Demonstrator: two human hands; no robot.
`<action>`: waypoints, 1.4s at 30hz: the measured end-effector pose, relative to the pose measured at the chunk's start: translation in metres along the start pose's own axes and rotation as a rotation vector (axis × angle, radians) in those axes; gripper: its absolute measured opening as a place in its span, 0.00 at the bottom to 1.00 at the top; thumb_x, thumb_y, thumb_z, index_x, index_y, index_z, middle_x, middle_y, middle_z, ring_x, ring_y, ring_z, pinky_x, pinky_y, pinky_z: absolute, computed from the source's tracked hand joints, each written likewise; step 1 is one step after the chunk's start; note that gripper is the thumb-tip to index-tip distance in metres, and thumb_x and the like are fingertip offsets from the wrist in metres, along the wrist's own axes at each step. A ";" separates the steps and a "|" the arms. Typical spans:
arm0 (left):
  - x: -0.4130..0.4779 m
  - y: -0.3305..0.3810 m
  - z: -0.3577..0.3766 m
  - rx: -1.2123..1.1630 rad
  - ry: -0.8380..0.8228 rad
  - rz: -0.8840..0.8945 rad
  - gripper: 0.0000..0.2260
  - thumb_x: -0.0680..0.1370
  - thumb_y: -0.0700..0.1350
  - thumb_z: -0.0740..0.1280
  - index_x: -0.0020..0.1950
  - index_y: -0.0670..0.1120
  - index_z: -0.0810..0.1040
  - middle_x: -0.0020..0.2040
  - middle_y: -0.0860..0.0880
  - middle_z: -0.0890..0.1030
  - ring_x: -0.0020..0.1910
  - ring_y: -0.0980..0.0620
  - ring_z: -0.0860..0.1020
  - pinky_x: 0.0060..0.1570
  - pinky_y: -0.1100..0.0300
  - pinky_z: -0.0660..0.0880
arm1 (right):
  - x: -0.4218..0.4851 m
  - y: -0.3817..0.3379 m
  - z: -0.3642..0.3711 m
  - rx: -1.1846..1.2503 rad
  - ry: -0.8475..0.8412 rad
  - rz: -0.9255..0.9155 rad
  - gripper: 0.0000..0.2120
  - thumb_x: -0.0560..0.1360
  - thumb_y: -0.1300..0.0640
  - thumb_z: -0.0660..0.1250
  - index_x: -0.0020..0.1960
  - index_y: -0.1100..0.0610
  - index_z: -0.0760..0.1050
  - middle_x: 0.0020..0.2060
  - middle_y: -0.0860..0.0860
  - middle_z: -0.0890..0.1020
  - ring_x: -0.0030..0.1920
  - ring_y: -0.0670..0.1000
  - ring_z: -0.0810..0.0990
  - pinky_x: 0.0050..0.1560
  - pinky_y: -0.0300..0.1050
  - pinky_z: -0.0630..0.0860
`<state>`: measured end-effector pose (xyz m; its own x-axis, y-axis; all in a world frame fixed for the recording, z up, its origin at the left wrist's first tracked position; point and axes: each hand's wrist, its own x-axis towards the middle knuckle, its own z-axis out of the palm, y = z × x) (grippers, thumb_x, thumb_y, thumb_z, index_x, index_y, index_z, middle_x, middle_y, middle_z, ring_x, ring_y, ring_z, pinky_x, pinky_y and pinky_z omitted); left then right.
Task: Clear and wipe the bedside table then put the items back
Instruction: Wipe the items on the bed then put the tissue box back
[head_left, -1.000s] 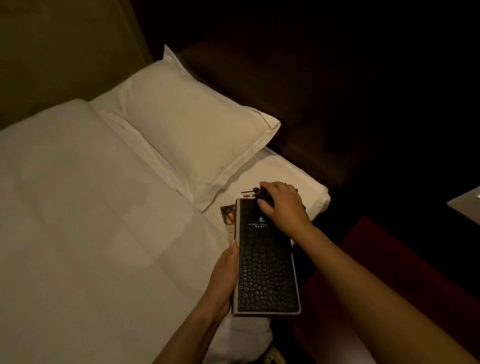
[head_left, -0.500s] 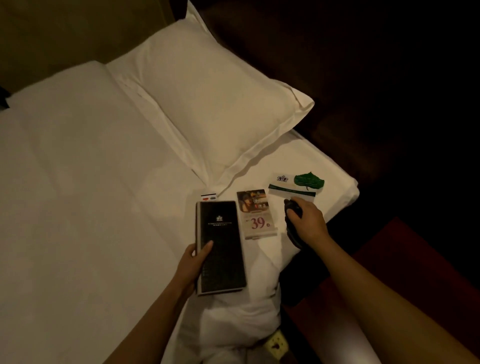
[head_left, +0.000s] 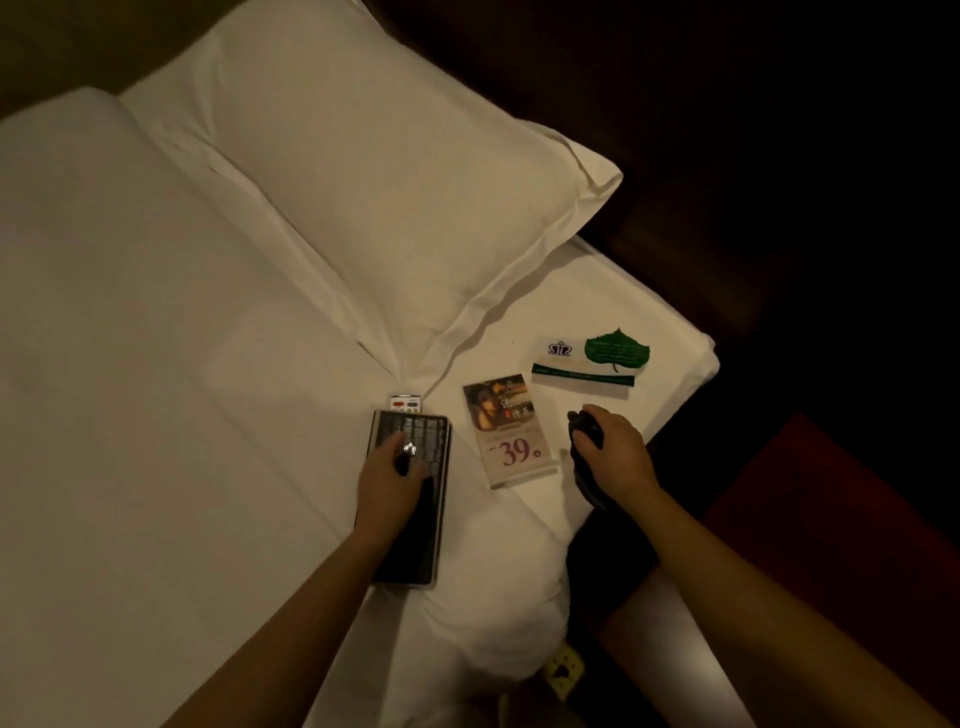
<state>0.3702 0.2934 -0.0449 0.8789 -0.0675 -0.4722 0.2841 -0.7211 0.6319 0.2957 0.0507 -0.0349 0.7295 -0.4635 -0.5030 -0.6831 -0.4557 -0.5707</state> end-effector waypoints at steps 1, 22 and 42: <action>0.003 0.010 0.010 -0.007 -0.042 0.005 0.17 0.76 0.41 0.65 0.65 0.43 0.73 0.61 0.43 0.78 0.60 0.43 0.76 0.58 0.54 0.74 | -0.001 0.000 0.001 0.022 0.007 0.021 0.22 0.77 0.56 0.62 0.69 0.59 0.64 0.63 0.62 0.74 0.63 0.61 0.71 0.65 0.53 0.68; -0.003 0.080 0.060 -0.392 -0.325 -0.229 0.05 0.79 0.35 0.58 0.46 0.41 0.72 0.41 0.45 0.77 0.37 0.53 0.76 0.24 0.70 0.75 | -0.011 -0.025 0.016 0.082 0.077 -0.213 0.21 0.74 0.56 0.65 0.66 0.58 0.67 0.61 0.58 0.75 0.61 0.58 0.72 0.64 0.52 0.69; -0.043 0.114 0.043 -0.553 -0.566 -0.077 0.14 0.78 0.34 0.60 0.60 0.48 0.74 0.42 0.47 0.81 0.34 0.59 0.82 0.28 0.67 0.76 | -0.022 -0.043 -0.011 -0.237 0.030 -0.589 0.24 0.77 0.54 0.61 0.72 0.55 0.62 0.71 0.56 0.66 0.71 0.56 0.61 0.71 0.50 0.58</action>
<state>0.3480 0.1844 0.0204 0.5631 -0.4782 -0.6740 0.6158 -0.3012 0.7281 0.3088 0.0720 0.0084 0.9863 -0.1038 -0.1283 -0.1597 -0.7950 -0.5851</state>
